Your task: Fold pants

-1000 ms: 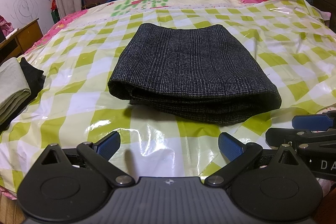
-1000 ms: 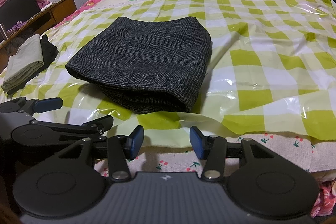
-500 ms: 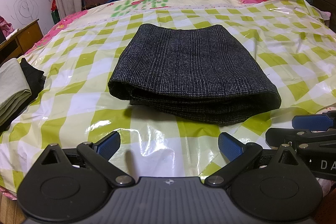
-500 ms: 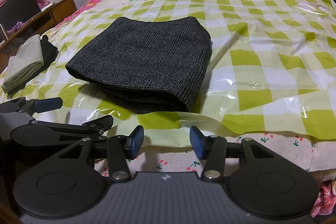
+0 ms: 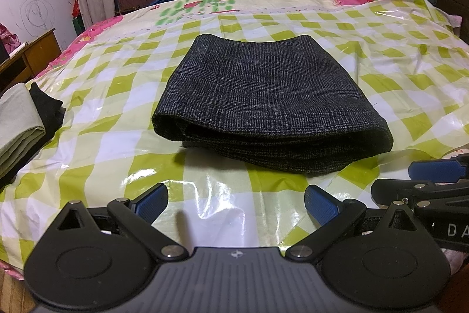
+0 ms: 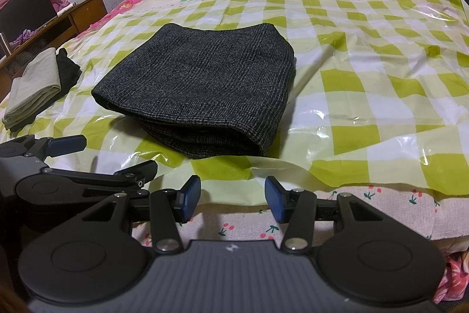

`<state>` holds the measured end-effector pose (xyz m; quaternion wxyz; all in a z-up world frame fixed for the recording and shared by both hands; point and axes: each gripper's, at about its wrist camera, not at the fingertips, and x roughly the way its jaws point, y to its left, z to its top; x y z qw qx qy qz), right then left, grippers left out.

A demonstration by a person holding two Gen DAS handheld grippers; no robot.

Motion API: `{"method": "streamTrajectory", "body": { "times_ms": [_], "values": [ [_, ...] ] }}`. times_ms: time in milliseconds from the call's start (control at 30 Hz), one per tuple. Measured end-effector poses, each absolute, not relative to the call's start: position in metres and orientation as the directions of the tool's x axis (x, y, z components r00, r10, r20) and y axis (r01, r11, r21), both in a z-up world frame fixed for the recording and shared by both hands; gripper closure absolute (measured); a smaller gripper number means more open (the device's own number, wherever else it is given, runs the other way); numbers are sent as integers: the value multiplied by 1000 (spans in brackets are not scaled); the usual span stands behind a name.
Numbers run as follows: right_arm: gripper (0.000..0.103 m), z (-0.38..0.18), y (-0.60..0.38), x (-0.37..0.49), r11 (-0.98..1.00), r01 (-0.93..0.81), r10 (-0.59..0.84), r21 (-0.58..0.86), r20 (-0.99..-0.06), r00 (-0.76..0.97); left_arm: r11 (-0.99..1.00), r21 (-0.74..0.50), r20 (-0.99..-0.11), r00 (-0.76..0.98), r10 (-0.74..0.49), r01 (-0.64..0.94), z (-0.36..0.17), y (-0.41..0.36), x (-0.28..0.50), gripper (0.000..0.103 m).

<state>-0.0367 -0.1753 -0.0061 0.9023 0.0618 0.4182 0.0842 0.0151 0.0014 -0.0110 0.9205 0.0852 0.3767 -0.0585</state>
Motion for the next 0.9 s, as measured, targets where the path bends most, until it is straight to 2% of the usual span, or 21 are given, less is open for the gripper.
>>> {"method": "streamTrajectory", "body": {
  "times_ms": [900],
  "values": [
    [53,-6,-175,-37,978,-101,204,182,-744,636,978,125,-696,717,-35,168,-11,2,15,0]
  ]
}}
